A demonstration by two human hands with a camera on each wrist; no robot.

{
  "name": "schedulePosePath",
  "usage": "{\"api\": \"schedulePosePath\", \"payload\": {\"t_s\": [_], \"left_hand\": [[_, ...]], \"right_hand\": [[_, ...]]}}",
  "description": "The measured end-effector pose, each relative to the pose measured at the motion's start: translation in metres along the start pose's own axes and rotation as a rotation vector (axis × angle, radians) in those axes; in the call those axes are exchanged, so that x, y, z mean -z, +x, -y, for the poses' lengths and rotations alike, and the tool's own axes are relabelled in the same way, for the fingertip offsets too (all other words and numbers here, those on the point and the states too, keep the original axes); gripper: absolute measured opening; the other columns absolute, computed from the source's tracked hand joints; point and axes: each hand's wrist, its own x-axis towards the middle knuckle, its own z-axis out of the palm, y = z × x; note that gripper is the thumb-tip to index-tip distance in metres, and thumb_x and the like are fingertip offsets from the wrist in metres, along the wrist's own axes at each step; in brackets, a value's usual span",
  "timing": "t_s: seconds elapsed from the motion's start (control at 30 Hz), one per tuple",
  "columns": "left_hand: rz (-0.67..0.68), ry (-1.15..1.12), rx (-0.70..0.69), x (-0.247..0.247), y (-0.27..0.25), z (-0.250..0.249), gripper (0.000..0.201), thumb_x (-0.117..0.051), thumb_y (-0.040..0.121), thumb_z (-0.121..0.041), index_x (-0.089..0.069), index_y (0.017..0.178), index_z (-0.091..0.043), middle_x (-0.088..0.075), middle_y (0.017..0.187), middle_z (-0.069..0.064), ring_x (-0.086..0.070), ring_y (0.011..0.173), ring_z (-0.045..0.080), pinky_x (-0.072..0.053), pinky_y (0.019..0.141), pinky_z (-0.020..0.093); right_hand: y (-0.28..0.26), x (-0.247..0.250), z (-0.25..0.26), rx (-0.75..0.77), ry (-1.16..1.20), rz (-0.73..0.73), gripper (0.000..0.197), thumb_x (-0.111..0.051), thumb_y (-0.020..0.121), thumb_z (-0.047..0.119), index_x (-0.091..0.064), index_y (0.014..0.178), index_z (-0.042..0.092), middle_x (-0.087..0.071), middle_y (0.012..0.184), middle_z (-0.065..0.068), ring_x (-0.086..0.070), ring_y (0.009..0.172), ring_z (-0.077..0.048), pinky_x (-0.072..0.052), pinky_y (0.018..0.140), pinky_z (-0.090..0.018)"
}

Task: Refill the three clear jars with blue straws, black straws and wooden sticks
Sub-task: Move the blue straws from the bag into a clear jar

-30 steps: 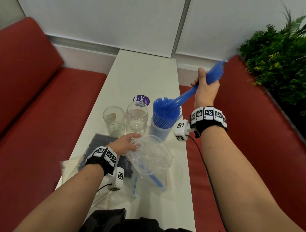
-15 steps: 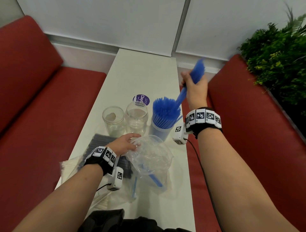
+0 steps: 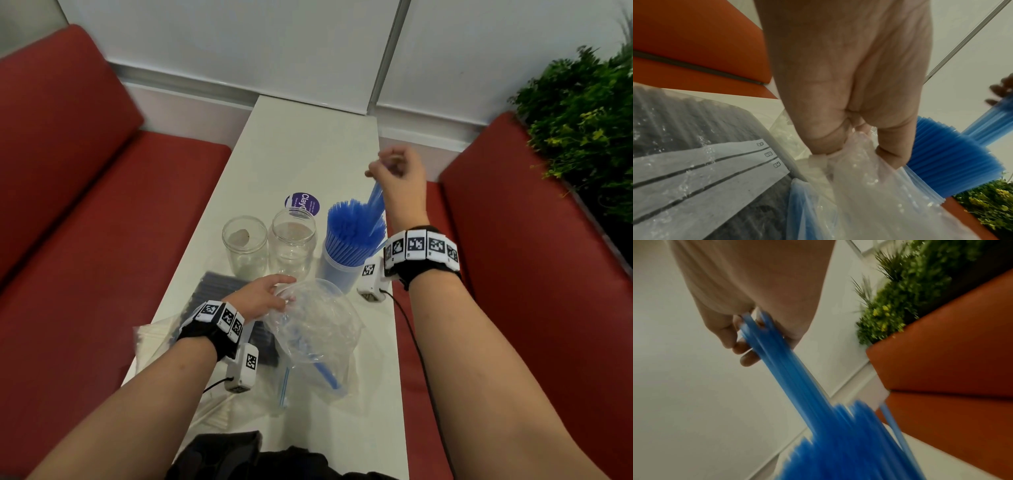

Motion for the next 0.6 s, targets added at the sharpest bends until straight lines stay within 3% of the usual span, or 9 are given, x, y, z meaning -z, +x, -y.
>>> {"api": "schedulePosePath", "payload": {"t_s": [0.1,0.17,0.27,0.37,0.43,0.47,0.53,0.6], "left_hand": [[0.003,-0.01,-0.003,-0.001,0.003,0.0,0.067,-0.063,0.082,0.016,-0.056,0.137,-0.022,-0.068,0.123,0.016,-0.067,0.113,0.029,-0.051,0.102,0.053],[0.007,0.003,0.0,-0.001,0.003,0.0,0.068,-0.063,0.082,0.015,-0.056,0.138,-0.022,-0.068,0.124,0.016,-0.067,0.114,0.029,-0.051,0.102,0.053],[0.003,0.02,0.005,-0.001,0.003,0.0,0.068,-0.064,0.081,0.014,-0.055,0.139,-0.022,-0.068,0.124,0.016,-0.066,0.115,0.032,-0.05,0.102,0.054],[-0.001,0.025,0.006,-0.001,0.003,-0.002,0.068,-0.064,0.081,0.015,-0.054,0.139,-0.02,-0.068,0.122,0.016,-0.066,0.114,0.033,-0.05,0.103,0.054],[0.0,0.022,0.002,0.0,0.003,-0.002,0.067,-0.063,0.082,0.015,-0.054,0.139,-0.019,-0.069,0.12,0.017,-0.067,0.113,0.033,-0.051,0.102,0.052],[-0.001,0.016,0.0,0.0,0.003,-0.002,0.066,-0.062,0.082,0.016,-0.054,0.139,-0.018,-0.069,0.12,0.018,-0.067,0.113,0.033,-0.052,0.102,0.051],[0.003,-0.001,-0.001,0.0,0.004,-0.002,0.066,-0.06,0.083,0.018,-0.054,0.138,-0.017,-0.069,0.12,0.018,-0.067,0.113,0.032,-0.053,0.1,0.049],[0.012,-0.003,-0.004,0.0,0.004,-0.002,0.065,-0.06,0.083,0.018,-0.054,0.138,-0.018,-0.068,0.121,0.018,-0.067,0.112,0.03,-0.054,0.098,0.047]], "right_hand": [[0.009,-0.005,0.013,0.178,-0.157,0.015,0.02,-0.059,0.089,0.011,-0.062,0.098,0.028,-0.068,0.086,0.005,-0.068,0.086,-0.019,-0.055,0.083,-0.032],[0.006,-0.01,0.004,0.207,-0.402,0.071,0.02,-0.053,0.097,0.014,-0.066,0.11,0.02,-0.07,0.103,0.004,-0.065,0.098,-0.013,-0.052,0.092,-0.031],[-0.012,-0.018,-0.029,0.094,-0.762,0.278,0.039,-0.045,0.107,0.026,-0.054,0.141,0.009,-0.058,0.138,-0.009,-0.051,0.129,-0.025,-0.031,0.114,-0.037],[-0.031,-0.026,-0.053,0.017,-1.052,0.507,0.052,-0.041,0.108,0.035,-0.038,0.149,0.002,-0.041,0.151,-0.014,-0.031,0.143,-0.033,-0.023,0.118,-0.043],[-0.037,-0.026,-0.055,-0.045,-1.063,0.599,0.059,-0.041,0.108,0.036,-0.028,0.154,0.001,-0.026,0.162,-0.017,-0.014,0.153,-0.033,-0.015,0.123,-0.043],[-0.037,-0.026,-0.05,-0.016,-1.018,0.607,0.057,-0.042,0.108,0.033,-0.029,0.155,0.003,-0.023,0.164,-0.016,-0.009,0.155,-0.031,-0.011,0.125,-0.041],[-0.032,-0.023,-0.033,0.178,-0.903,0.522,0.045,-0.044,0.108,0.023,-0.044,0.15,0.007,-0.033,0.162,-0.014,-0.013,0.155,-0.028,-0.009,0.125,-0.038],[-0.021,-0.018,-0.015,0.384,-0.852,0.285,0.036,-0.045,0.106,0.015,-0.06,0.138,0.009,-0.047,0.153,-0.012,-0.025,0.153,-0.029,-0.006,0.126,-0.042]]}}
